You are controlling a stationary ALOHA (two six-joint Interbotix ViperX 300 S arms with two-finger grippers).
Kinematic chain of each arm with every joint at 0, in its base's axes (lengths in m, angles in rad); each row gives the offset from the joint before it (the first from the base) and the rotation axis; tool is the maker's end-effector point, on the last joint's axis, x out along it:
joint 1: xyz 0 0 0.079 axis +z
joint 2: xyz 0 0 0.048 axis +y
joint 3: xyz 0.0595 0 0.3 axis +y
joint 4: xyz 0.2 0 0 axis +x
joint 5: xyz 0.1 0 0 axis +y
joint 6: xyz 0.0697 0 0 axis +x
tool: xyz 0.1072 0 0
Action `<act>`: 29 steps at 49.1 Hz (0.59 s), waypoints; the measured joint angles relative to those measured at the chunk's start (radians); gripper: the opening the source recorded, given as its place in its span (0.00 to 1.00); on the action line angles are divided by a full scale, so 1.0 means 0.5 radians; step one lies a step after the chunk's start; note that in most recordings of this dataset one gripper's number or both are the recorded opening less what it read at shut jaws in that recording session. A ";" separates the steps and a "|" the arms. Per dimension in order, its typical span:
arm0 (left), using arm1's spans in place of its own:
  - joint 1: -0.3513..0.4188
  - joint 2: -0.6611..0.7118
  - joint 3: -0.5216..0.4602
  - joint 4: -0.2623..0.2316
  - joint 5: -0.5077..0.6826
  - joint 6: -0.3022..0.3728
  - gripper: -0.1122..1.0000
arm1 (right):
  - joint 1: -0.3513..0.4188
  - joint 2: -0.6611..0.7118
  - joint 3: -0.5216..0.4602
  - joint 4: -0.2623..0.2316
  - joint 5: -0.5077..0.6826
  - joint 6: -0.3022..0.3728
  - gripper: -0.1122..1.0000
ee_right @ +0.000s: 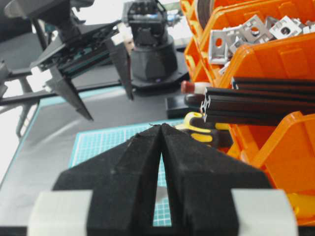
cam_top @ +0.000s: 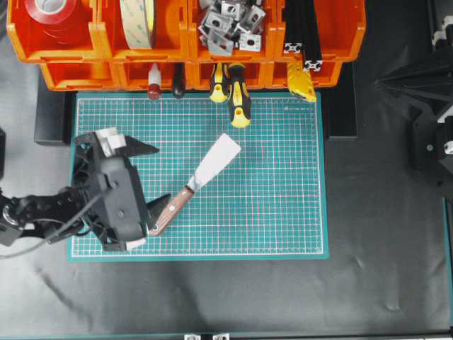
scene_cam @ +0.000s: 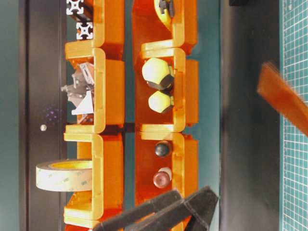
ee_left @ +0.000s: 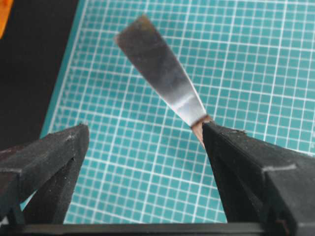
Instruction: Pick scraper from container rack with left arm.
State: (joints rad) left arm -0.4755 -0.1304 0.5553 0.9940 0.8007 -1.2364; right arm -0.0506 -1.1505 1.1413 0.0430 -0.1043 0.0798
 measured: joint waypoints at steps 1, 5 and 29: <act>0.003 -0.009 0.009 0.000 -0.003 -0.018 0.91 | 0.000 0.000 0.000 0.000 0.000 0.000 0.11; 0.000 -0.031 0.037 0.000 -0.003 -0.098 0.91 | 0.000 0.000 0.000 0.000 0.012 0.000 0.11; -0.080 -0.678 0.430 0.000 -0.043 -0.515 0.91 | 0.000 -0.012 0.000 0.000 0.018 0.000 0.11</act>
State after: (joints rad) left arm -0.5154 -0.4694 0.7701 0.9940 0.7793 -1.4941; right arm -0.0506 -1.1566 1.1413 0.0430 -0.0951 0.0798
